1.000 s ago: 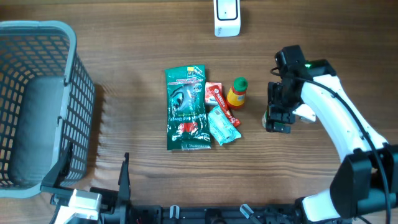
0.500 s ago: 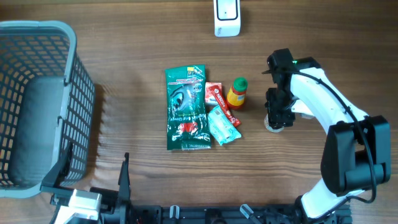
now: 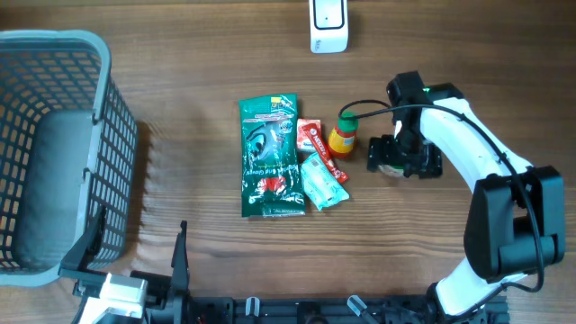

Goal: Scan the item barcode
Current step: 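Reach the right gripper down and grasp the green-capped bottle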

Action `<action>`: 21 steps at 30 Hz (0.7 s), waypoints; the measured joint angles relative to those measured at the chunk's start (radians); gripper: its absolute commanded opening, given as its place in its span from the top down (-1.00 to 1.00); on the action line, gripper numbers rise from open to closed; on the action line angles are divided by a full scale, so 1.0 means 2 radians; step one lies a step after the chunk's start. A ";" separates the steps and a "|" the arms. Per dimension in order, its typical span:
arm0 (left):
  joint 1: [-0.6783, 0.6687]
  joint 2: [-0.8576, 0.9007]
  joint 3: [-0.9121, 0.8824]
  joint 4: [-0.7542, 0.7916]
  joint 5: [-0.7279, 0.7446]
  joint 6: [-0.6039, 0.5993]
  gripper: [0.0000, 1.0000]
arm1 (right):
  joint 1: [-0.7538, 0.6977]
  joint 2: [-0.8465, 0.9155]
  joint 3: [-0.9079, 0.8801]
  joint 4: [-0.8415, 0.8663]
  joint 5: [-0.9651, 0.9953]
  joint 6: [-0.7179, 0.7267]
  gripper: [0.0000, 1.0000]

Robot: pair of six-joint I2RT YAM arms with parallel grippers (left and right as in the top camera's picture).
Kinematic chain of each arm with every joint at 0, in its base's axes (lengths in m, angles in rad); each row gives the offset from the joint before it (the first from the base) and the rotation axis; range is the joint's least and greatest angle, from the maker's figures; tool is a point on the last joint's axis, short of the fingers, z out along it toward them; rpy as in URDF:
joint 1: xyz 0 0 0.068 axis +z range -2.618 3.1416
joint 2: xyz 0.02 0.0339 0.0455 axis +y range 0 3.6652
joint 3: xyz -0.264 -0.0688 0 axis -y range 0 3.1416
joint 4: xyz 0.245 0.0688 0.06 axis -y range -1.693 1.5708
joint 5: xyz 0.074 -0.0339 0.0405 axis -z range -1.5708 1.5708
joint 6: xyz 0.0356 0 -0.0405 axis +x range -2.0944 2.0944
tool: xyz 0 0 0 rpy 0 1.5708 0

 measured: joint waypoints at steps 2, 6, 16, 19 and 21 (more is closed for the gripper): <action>0.000 0.000 0.000 -0.001 0.000 0.000 -1.00 | 0.000 0.000 0.013 -0.026 0.000 0.004 -0.99; 0.000 0.000 0.000 -0.002 0.000 0.000 -1.00 | -0.002 -0.023 0.059 -0.072 -0.002 0.133 -0.99; 0.000 0.000 -0.007 -0.002 0.000 0.000 -1.00 | -0.013 -0.061 0.018 0.076 -0.013 0.596 -1.00; 0.000 0.000 -0.007 -0.002 0.000 0.000 -1.00 | -0.013 -0.065 0.003 0.086 -0.013 0.637 -0.99; 0.000 0.000 -0.007 -0.002 0.000 0.000 -1.00 | -0.013 -0.071 -0.008 0.087 -0.014 0.654 -0.99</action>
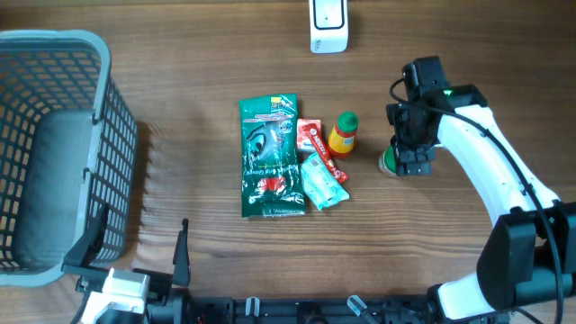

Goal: Scan the item barcode
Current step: 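Reach the right gripper down and grasp the green-capped bottle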

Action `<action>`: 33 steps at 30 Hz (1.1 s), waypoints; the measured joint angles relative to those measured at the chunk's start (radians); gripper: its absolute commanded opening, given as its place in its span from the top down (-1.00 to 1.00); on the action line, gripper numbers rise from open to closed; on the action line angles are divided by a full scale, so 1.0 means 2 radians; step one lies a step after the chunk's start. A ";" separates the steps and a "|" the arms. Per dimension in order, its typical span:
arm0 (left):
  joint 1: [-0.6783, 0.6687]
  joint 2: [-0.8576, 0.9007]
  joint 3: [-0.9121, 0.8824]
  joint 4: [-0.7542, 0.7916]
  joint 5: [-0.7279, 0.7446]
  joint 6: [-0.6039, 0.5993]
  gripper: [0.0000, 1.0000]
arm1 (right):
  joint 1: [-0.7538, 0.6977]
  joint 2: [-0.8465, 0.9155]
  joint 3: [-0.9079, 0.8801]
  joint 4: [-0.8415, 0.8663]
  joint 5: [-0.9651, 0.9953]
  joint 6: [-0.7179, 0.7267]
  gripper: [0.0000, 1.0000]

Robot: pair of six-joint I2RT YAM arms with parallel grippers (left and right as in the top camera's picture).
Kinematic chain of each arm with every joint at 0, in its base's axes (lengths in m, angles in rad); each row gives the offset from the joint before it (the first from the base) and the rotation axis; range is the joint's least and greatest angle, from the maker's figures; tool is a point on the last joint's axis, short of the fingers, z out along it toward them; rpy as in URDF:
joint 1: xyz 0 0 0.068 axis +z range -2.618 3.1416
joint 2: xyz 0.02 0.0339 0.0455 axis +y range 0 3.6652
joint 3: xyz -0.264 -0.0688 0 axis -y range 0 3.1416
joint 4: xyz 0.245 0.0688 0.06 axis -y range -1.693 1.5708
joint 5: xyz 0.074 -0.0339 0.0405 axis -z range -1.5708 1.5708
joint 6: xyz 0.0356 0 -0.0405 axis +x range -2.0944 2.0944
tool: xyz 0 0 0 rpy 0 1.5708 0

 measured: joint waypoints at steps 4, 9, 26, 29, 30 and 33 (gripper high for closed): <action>0.000 0.000 0.000 0.000 0.000 0.000 -1.00 | 0.000 0.024 -0.045 0.044 -0.001 0.005 -0.99; 0.000 0.000 0.000 -0.003 0.000 0.000 -1.00 | -0.015 0.028 -0.025 0.028 -0.001 -0.058 -0.99; 0.000 0.000 -0.014 -0.004 0.000 0.000 -1.00 | -0.038 0.028 -0.038 0.007 0.046 -0.074 -0.16; 0.000 0.000 -0.014 -0.004 0.000 0.000 -1.00 | -0.039 0.027 -0.039 0.012 0.048 -0.115 -0.15; 0.000 0.000 -0.014 -0.004 0.000 0.000 -1.00 | -0.039 0.027 -0.039 0.019 0.047 -0.149 -0.15; 0.000 0.000 -0.014 -0.004 0.000 0.000 -1.00 | -0.039 0.027 -0.039 0.030 0.024 -0.320 -0.25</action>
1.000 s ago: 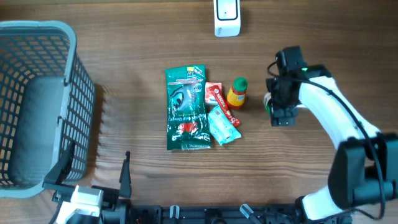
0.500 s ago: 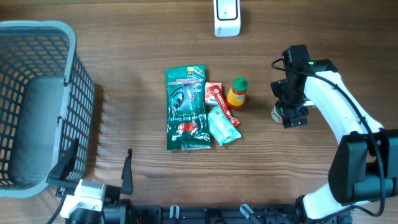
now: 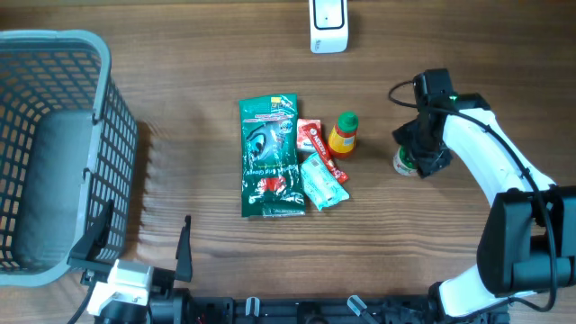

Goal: Scan the item barcode
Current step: 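Reach the right gripper down and grasp the green-capped bottle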

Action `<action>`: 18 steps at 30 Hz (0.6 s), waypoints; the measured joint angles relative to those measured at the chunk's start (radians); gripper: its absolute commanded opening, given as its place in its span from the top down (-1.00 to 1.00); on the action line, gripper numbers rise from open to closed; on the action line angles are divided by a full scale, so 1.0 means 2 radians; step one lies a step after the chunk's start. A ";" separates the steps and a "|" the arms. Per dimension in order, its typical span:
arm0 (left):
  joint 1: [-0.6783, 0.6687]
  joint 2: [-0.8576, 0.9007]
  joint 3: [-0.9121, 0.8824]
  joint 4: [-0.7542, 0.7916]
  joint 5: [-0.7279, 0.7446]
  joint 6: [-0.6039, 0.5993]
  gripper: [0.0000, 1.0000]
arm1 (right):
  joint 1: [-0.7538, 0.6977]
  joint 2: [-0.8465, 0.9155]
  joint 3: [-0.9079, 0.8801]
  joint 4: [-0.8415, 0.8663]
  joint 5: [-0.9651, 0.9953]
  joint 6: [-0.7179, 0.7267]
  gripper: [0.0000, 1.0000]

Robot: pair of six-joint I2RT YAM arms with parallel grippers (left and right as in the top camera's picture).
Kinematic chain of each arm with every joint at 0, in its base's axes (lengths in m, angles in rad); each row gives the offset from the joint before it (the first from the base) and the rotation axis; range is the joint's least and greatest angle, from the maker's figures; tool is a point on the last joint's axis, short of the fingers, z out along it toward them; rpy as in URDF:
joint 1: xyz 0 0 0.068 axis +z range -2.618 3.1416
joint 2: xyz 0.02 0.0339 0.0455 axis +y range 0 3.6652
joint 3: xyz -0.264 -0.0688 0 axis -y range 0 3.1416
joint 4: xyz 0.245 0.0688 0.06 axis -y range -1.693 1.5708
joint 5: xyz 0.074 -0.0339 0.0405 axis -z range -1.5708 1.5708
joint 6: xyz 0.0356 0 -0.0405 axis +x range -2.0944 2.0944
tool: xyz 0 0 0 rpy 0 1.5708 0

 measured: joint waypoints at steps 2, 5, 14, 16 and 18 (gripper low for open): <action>0.000 0.000 0.000 0.000 0.000 0.000 -1.00 | -0.001 0.000 0.001 -0.027 -0.036 -0.135 -0.53; 0.000 0.000 0.000 0.000 0.000 0.000 -0.99 | -0.001 0.000 -0.002 -0.049 -0.056 -0.215 -0.86; 0.000 0.000 0.000 0.000 0.000 0.000 -1.00 | -0.001 -0.004 0.021 -0.090 -0.069 -0.162 -0.89; 0.000 0.000 0.000 0.000 0.000 0.000 -1.00 | -0.001 -0.009 0.022 -0.090 -0.069 -0.109 -0.96; 0.000 0.000 0.000 0.000 0.000 0.000 -1.00 | -0.001 -0.010 0.022 -0.075 -0.069 -0.069 -0.99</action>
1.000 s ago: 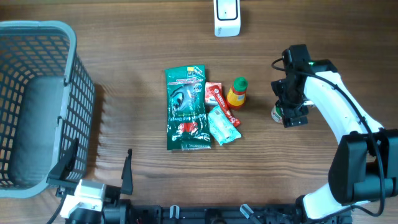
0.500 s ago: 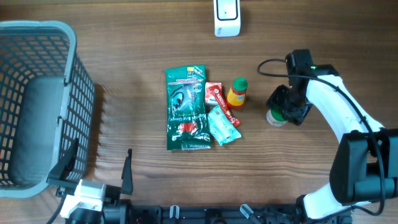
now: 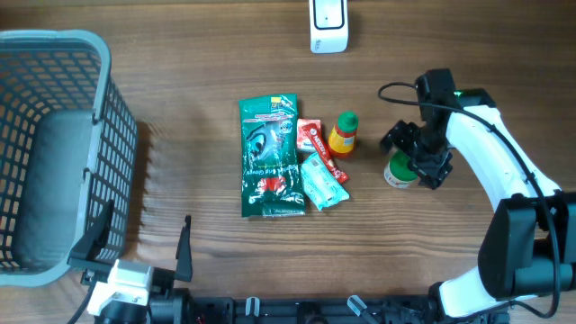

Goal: Scan the item barcode
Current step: 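Reach the right gripper down and grasp the green-capped bottle, then lift the bottle and hold its label under the white scanner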

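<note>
A small white jar with a green lid (image 3: 398,171) stands on the table right of the pile of items. My right gripper (image 3: 414,157) is low over it, open, with one finger (image 3: 392,139) up-left of the jar and the other at its right side. The white barcode scanner (image 3: 328,25) stands at the far edge, top centre. My left gripper (image 3: 139,245) rests at the near left edge, fingers spread wide and holding nothing. No barcode shows on the jar from above.
A green pouch (image 3: 268,157), a red packet (image 3: 310,135), a teal packet (image 3: 322,181) and a yellow bottle with a green cap (image 3: 343,133) lie clustered mid-table. A grey wire basket (image 3: 54,153) fills the left side.
My right gripper's fingers now stand spread, where they sat closely over the jar. The jar sits slightly nearer and to the left. The left arm is unchanged.
My right gripper was low beside the yellow bottle, over a green-topped item. Then it was further right with the jar under it, then further right again. Now its fingers are apart and the jar stands on the table.
</note>
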Action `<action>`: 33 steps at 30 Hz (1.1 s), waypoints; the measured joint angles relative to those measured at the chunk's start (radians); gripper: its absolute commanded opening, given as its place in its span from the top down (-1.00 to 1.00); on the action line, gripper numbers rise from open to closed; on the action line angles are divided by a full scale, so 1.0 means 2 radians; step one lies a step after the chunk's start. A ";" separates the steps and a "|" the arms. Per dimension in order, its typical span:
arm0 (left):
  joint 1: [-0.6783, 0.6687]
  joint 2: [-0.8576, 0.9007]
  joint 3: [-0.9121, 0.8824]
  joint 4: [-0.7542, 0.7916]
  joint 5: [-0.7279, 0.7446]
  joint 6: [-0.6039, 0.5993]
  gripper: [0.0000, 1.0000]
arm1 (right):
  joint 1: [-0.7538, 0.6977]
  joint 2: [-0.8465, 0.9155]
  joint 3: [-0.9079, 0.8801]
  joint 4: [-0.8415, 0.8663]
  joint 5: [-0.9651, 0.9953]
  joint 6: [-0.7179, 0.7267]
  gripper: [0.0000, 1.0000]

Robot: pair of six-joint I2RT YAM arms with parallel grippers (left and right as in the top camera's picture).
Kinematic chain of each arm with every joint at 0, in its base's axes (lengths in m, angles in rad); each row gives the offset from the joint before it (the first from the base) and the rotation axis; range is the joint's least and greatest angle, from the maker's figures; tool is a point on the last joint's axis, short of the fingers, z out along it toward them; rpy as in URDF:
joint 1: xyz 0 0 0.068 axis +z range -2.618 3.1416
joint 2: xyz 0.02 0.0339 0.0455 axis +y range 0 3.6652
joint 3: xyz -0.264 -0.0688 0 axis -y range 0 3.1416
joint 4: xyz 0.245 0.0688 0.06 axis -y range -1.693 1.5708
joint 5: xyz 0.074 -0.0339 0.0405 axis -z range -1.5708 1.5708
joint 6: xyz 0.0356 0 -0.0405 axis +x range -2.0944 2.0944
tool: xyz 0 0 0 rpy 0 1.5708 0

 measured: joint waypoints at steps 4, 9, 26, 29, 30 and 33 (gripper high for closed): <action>-0.001 0.000 0.000 0.000 0.000 0.000 -1.00 | 0.000 -0.001 -0.031 0.050 0.006 0.054 -0.93; -0.009 0.000 0.000 0.000 0.000 0.000 -1.00 | 0.000 -0.001 -0.097 0.114 0.012 0.091 -0.71; -0.009 0.000 0.000 0.000 0.000 0.000 -1.00 | -0.002 0.004 -0.109 0.147 -0.024 -0.014 -0.13; -0.009 0.000 0.000 0.000 0.000 0.000 -1.00 | -0.002 0.010 -0.103 0.089 -0.094 -0.087 -0.12; -0.009 0.000 0.000 -0.001 0.000 0.000 -1.00 | -0.002 0.010 -0.103 0.049 -0.120 -0.110 -0.11; -0.009 0.000 0.000 -0.002 0.000 0.000 -1.00 | -0.002 0.010 -0.103 -0.032 -0.197 -0.181 -0.01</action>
